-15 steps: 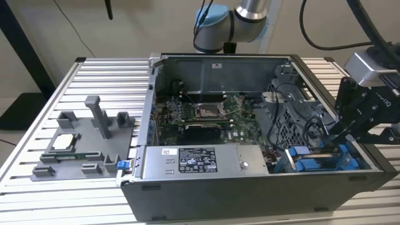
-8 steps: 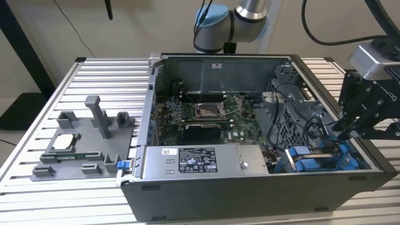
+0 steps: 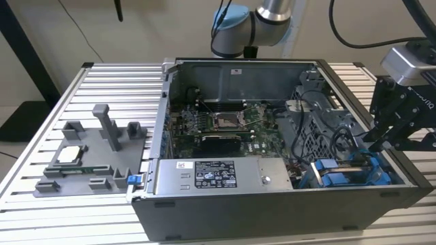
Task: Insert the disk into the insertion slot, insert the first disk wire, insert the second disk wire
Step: 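Insert the first disk wire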
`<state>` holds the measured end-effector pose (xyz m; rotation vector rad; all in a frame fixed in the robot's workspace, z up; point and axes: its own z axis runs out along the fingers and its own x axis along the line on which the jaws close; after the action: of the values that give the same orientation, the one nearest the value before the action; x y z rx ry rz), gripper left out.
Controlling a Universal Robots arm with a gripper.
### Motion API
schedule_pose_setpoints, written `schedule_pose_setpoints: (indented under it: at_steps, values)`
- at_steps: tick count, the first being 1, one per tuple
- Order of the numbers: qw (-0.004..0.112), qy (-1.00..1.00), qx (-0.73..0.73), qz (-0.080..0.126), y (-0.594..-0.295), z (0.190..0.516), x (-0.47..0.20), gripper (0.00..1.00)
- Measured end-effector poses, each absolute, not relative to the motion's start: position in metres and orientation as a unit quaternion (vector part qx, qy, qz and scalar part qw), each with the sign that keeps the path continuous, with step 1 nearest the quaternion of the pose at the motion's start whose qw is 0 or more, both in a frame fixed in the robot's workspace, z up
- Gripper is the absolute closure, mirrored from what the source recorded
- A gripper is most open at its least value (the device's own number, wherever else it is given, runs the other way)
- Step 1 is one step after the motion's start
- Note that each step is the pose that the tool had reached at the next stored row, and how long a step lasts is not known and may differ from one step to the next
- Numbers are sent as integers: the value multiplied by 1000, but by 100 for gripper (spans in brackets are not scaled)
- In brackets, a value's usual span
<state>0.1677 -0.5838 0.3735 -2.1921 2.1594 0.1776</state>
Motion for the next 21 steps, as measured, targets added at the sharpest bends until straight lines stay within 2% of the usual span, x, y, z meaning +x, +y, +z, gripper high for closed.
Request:
schedule_pose_setpoints:
  at_steps: [21]
  values:
    - [31, 699, -712, 59, -583, 375, 180, 0]
